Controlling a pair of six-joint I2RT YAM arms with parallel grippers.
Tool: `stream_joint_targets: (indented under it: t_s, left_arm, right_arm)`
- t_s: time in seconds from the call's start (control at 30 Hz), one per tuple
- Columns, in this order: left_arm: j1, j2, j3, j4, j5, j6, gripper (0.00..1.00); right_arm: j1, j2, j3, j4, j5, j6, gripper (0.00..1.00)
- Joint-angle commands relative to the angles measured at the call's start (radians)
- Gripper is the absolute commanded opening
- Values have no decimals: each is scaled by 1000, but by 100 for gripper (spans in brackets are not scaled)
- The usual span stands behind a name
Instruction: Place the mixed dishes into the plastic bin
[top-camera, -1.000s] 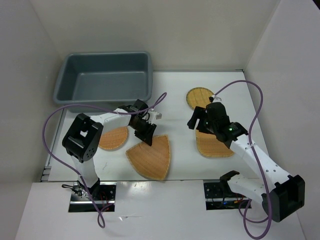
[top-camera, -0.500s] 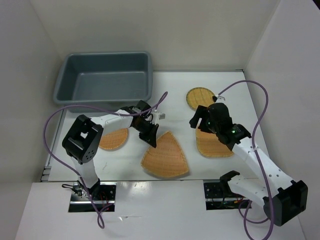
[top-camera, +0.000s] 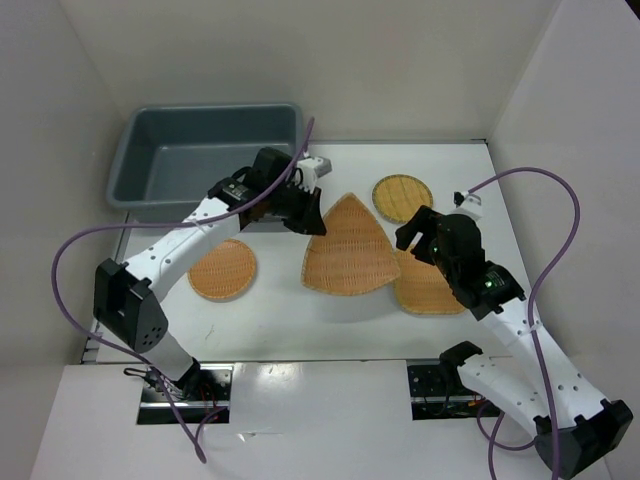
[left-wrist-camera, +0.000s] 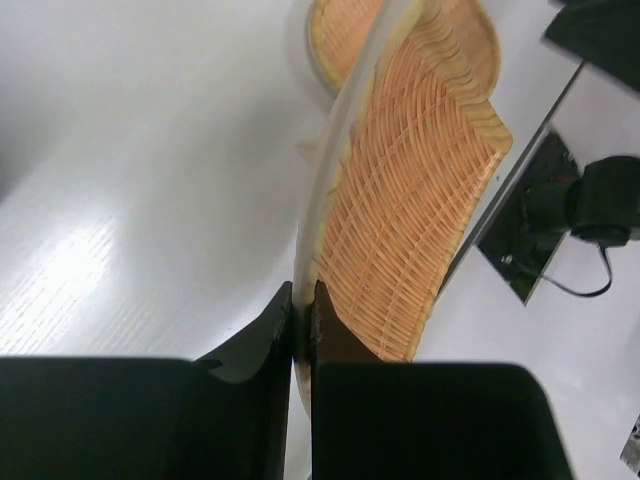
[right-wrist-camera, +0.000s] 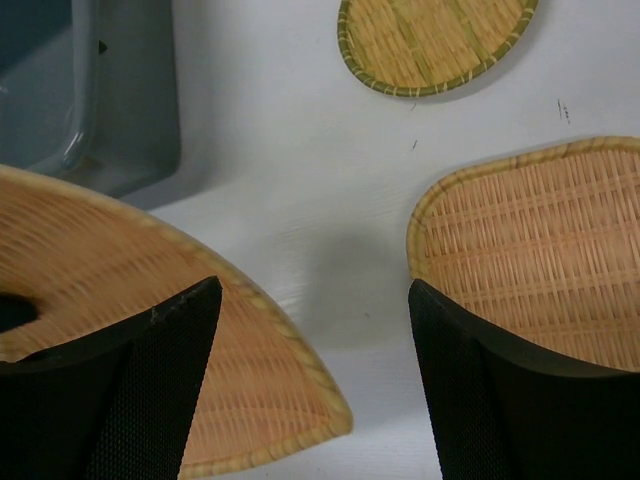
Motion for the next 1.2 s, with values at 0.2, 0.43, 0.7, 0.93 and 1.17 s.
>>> stream_joint_targets:
  t_s: [0.2, 0.43, 0.7, 0.93, 1.17]
  left_arm:
    - [304, -49, 299, -20, -100, -97, 0]
    - [600, 49, 339, 139, -171, -264, 0]
    - [790, 149, 233, 306, -317, -493, 0]
    - [844, 187, 114, 387, -476, -587, 0]
    - [868, 240, 72, 399, -548, -613, 0]
  right_arm:
    - [6, -1, -9, -23, 46, 15, 81]
    - [6, 8, -9, -23, 37, 15, 81]
    - [6, 17, -9, -23, 37, 15, 81]
    - [6, 17, -9, -23, 37, 15, 81]
    - [6, 27, -9, -23, 37, 15, 81]
